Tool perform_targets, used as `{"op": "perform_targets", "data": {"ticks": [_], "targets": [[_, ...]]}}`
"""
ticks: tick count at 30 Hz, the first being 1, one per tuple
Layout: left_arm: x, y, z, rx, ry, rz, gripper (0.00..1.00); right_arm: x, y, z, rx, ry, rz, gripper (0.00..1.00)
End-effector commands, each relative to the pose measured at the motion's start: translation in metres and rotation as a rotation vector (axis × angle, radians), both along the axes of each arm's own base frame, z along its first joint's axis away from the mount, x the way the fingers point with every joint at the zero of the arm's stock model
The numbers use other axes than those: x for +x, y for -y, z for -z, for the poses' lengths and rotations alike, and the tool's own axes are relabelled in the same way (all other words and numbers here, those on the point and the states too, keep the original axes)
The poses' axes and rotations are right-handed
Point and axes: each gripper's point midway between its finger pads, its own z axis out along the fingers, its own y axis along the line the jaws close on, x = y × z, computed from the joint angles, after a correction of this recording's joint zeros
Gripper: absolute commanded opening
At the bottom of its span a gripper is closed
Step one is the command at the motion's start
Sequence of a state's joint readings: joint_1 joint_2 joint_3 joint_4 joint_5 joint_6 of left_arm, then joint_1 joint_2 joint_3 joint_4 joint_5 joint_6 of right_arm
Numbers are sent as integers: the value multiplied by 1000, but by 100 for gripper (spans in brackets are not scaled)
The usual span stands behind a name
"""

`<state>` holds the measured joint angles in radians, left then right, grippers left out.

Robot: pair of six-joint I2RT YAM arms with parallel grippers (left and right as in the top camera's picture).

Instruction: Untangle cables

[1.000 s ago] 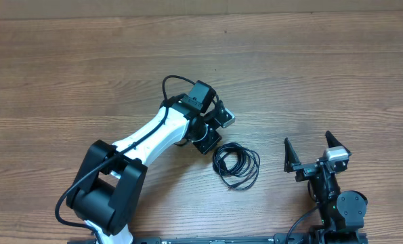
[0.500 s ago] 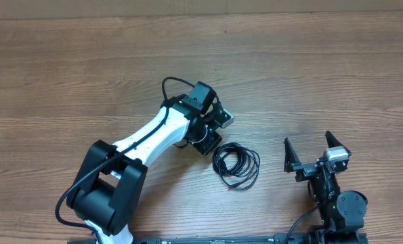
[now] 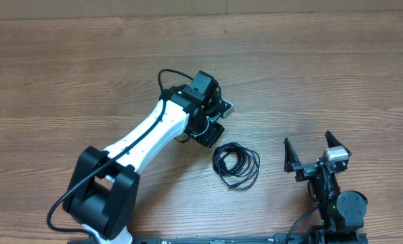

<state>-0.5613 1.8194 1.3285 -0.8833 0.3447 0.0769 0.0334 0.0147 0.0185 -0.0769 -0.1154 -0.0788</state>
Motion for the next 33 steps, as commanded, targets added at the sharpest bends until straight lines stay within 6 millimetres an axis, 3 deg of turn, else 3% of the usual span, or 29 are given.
{"op": "perform_targets", "data": {"ticks": [1,7,15,33], "targets": [[9,-4,-43,-24,91,-83,4,0,1,2,-1,5,5,100],[23,-47,-67,110,159,-480,4,0,1,2,-1,5,5,100],[17,-47,-58,96,23,-798,4,0,1,2,-1,5,5,100],[14,-39,-55,72,-22,-798,4,0,1,2,-1,5,5,100]]}}
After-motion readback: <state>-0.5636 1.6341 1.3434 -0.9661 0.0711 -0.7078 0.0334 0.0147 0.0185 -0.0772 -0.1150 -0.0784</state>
